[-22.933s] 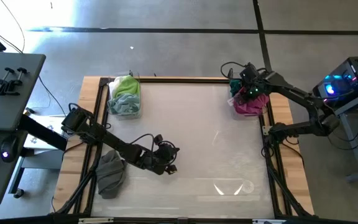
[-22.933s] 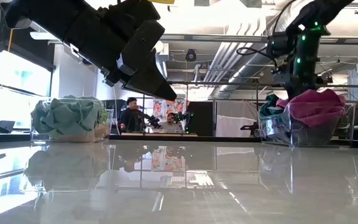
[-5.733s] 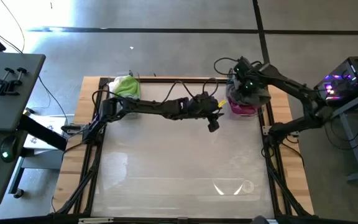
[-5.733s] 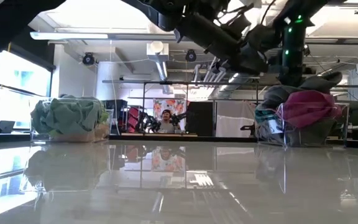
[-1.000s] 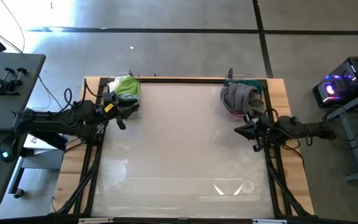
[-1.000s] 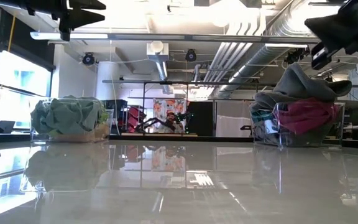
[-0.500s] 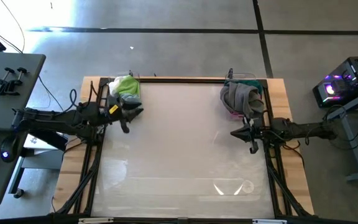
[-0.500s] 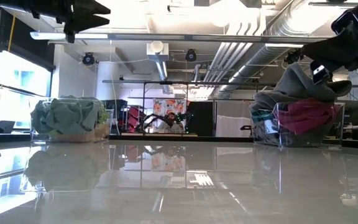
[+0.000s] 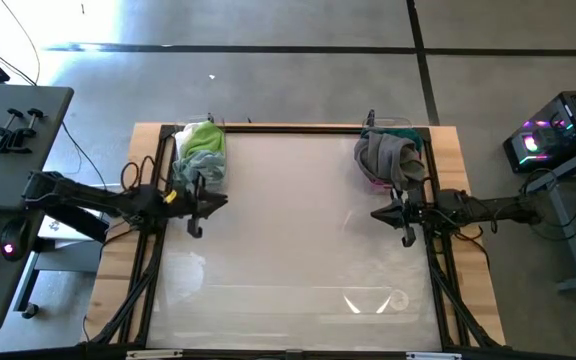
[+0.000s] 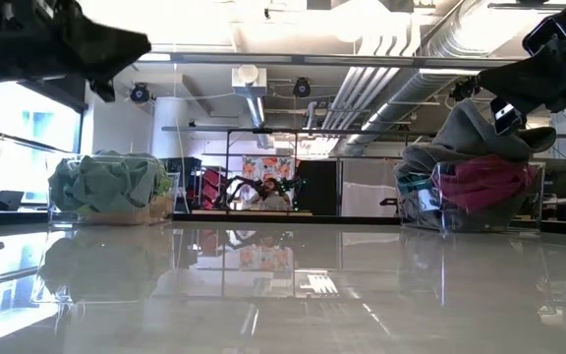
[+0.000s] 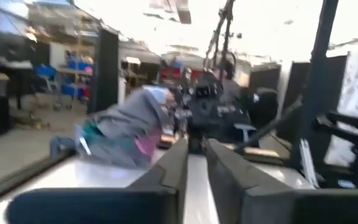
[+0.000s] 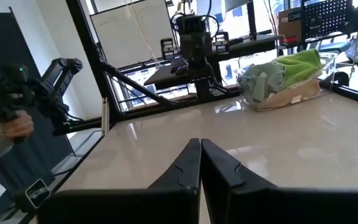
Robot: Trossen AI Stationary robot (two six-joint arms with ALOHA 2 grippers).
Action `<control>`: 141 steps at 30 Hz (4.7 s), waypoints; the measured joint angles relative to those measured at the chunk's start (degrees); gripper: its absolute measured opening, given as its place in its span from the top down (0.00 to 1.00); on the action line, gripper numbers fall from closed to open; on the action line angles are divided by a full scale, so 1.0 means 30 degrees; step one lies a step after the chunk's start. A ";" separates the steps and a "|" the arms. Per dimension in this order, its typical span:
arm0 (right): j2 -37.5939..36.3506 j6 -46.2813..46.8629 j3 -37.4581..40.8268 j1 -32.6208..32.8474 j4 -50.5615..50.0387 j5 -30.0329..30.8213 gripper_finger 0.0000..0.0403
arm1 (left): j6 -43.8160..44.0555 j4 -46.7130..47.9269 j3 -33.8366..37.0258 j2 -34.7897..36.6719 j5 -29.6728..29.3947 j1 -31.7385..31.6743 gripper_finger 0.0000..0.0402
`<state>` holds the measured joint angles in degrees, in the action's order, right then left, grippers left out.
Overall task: Sort towels by color in basket
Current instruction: Return to Home Position
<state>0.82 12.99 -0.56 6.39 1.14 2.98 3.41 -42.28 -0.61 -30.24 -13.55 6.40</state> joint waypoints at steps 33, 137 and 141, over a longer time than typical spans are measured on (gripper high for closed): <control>0.0008 -0.0001 0.0000 0.0000 0.0018 0.0007 1.00 | -0.1780 1.3923 -0.0025 0.9334 0.3908 -0.1567 1.00; 0.0007 -0.0007 0.0000 -0.0003 0.0004 0.0007 1.00 | -0.1710 1.3916 -0.0025 0.9238 0.3807 -0.1582 1.00; 0.0007 -0.0007 0.0000 0.0000 0.0004 0.0004 1.00 | -0.1704 1.3916 -0.0025 0.9238 0.3809 -0.1582 1.00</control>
<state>0.84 12.97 -0.56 6.39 1.15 3.00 -1.70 -0.54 -0.69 -2.52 -2.12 1.65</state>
